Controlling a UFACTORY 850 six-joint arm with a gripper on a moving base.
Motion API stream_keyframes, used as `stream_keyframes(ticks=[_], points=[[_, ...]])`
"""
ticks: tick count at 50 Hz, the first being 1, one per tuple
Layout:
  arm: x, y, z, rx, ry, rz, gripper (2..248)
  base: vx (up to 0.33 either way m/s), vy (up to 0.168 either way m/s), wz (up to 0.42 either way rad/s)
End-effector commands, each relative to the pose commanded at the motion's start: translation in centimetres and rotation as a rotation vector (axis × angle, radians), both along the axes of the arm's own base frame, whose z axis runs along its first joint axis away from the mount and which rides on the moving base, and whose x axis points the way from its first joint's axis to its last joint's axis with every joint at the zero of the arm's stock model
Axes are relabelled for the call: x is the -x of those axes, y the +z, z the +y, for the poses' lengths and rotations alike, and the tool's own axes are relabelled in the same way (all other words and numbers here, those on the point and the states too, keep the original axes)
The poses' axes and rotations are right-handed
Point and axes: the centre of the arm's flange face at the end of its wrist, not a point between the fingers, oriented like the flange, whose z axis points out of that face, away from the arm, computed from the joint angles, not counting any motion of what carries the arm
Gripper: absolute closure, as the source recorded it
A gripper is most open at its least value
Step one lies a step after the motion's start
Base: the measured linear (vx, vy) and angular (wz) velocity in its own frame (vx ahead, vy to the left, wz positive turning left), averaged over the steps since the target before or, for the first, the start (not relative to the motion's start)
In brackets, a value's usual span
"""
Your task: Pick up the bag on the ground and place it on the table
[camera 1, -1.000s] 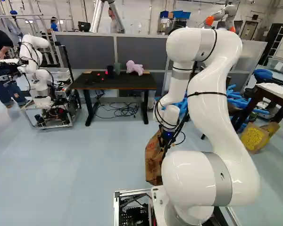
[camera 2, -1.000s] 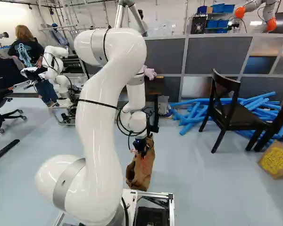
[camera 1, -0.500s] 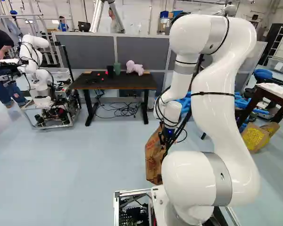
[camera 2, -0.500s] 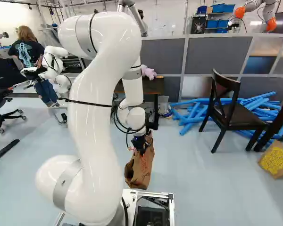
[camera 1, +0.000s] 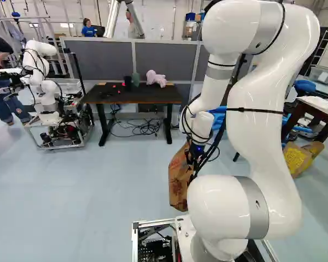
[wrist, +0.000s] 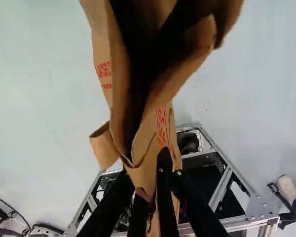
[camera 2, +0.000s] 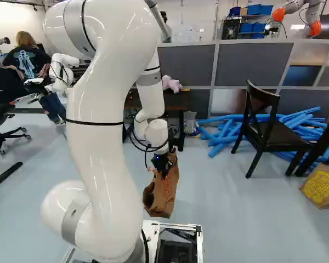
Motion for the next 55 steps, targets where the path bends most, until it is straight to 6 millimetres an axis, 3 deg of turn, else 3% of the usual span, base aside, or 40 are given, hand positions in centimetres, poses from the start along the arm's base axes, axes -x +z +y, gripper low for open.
stream_keyframes(ticks=[55], points=[[1.4,8.4,-0.1,-0.008,-0.01,-0.047,229,0.0,0.0,0.0]])
